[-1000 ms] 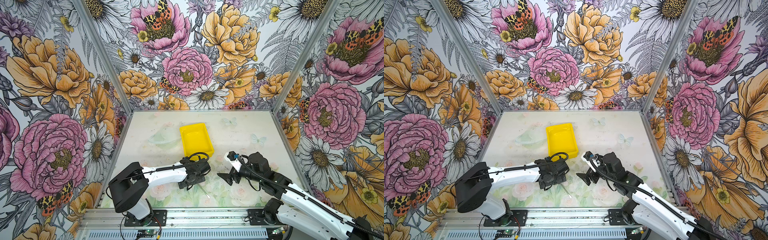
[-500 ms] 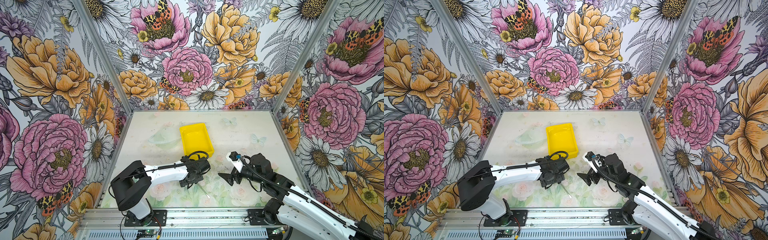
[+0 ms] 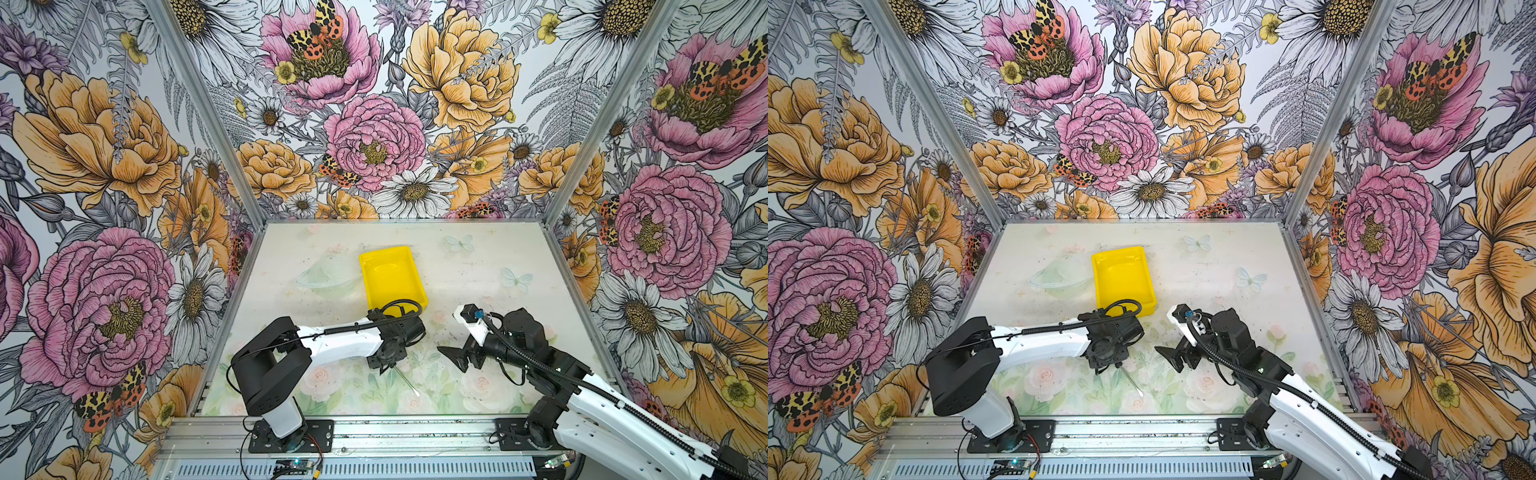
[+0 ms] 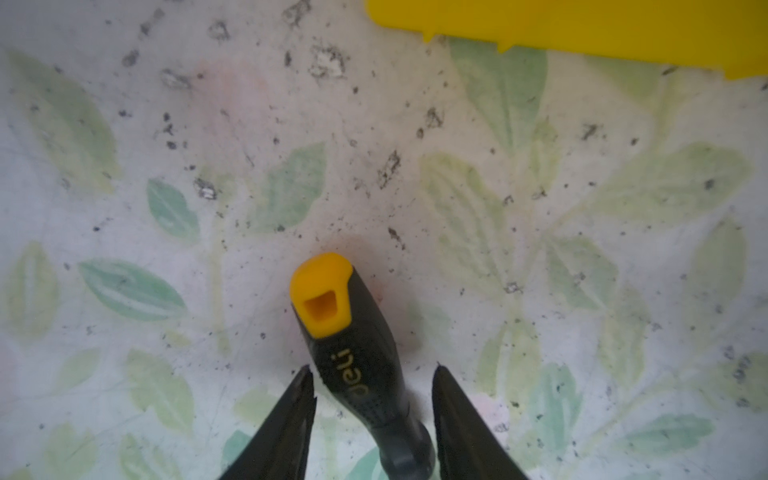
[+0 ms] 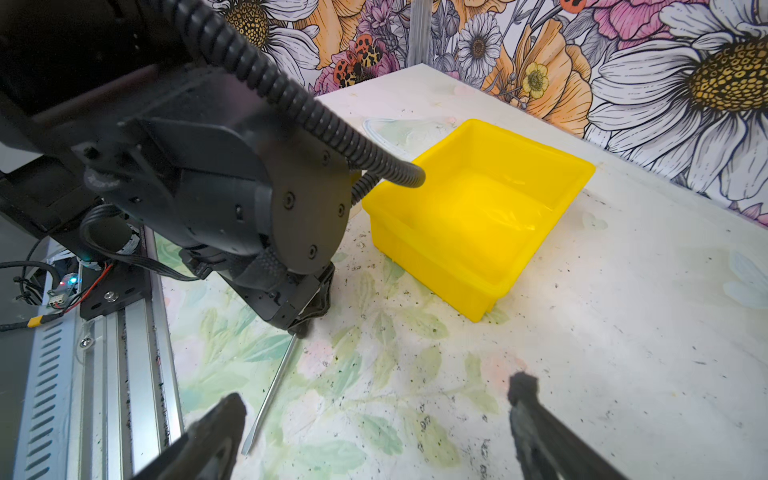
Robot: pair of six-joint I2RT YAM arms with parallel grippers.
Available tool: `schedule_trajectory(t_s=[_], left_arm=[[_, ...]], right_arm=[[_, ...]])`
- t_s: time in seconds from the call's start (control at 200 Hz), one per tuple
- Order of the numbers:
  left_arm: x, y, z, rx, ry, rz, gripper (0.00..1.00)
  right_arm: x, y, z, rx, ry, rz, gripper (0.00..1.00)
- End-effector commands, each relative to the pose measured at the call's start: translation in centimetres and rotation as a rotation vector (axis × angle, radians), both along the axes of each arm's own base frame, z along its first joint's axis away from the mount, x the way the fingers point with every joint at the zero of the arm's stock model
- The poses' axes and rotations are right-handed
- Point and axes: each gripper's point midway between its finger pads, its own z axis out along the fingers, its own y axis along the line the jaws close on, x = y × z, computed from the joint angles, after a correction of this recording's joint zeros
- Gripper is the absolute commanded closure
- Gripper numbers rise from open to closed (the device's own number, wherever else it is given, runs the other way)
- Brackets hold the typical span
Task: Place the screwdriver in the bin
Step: 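Lower the left gripper and close it on the black screwdriver handle, then lift the screwdriver with the left gripper and carry it over the yellow bin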
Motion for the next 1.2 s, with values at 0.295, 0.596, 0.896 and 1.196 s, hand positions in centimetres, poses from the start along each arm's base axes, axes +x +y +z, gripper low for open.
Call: schedule_trajectory(t_s=[0.295,0.596,0.896,1.196], left_arm=[[0.2,0.7,-1.2,0.057,0.026,0.004,0.6],[0.0,0.9,-1.0,0.059,0.016,-0.001,0.85],[0.4,0.4,1.2,0.02,-0.052,-0.027,1.0],[1.9,0.1,6.7,-0.023,-0.184,-0.066,1.0]], right_arm=[[0.1,-0.1,0.3,0.014,-0.012,-0.019,0.01],[0.2,-0.2,0.4,0.014,-0.018,-0.024,0.0],[0.3,-0.5,0.5,0.015,-0.03,-0.043,0.01],[0.7,-1.0,0.6,0.01,-0.042,-0.073,0.01]])
